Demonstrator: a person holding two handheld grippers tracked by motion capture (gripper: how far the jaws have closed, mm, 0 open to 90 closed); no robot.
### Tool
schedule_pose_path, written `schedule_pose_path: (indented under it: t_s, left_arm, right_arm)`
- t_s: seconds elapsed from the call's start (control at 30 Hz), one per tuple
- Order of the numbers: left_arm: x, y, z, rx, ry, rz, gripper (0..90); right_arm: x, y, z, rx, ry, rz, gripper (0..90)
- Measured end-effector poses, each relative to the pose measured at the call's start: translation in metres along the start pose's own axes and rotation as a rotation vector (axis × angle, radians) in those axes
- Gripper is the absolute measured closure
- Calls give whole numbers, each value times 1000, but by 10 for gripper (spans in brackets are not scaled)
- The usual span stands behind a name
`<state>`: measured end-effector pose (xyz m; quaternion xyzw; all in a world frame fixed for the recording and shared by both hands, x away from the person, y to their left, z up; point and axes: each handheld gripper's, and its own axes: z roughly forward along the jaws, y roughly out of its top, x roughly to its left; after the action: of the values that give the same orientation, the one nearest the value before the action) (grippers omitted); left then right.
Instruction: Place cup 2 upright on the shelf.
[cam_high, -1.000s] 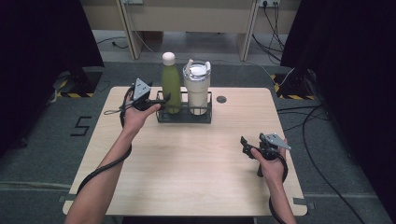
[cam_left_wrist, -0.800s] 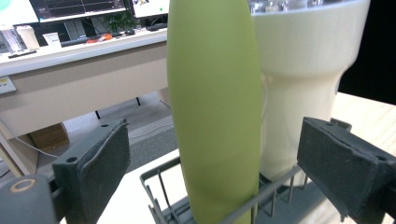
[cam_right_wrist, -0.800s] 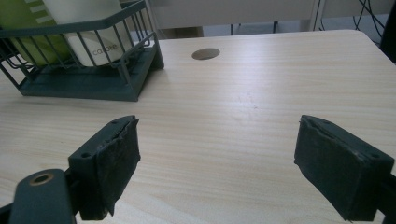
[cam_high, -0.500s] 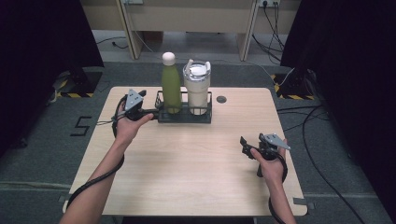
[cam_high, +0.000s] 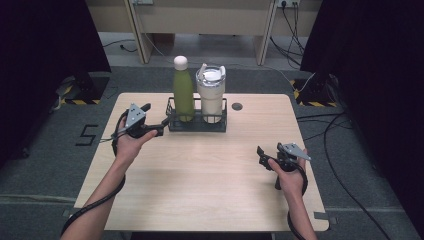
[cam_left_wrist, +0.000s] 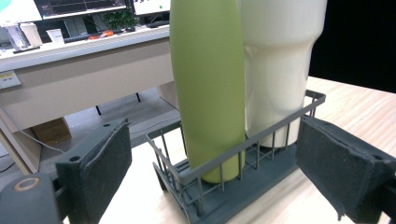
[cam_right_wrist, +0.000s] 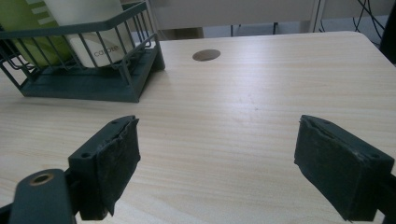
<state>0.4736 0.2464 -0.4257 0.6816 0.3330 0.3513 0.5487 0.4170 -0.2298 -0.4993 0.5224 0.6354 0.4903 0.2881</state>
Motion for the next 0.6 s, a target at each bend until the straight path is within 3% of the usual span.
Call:
schedule_pose_path:
  t_s: [0.6]
  left_arm:
    - [-2, -9, -26, -12, -1, -9, 105]
  right_arm:
    - [0, 0, 0, 0, -1, -5, 143]
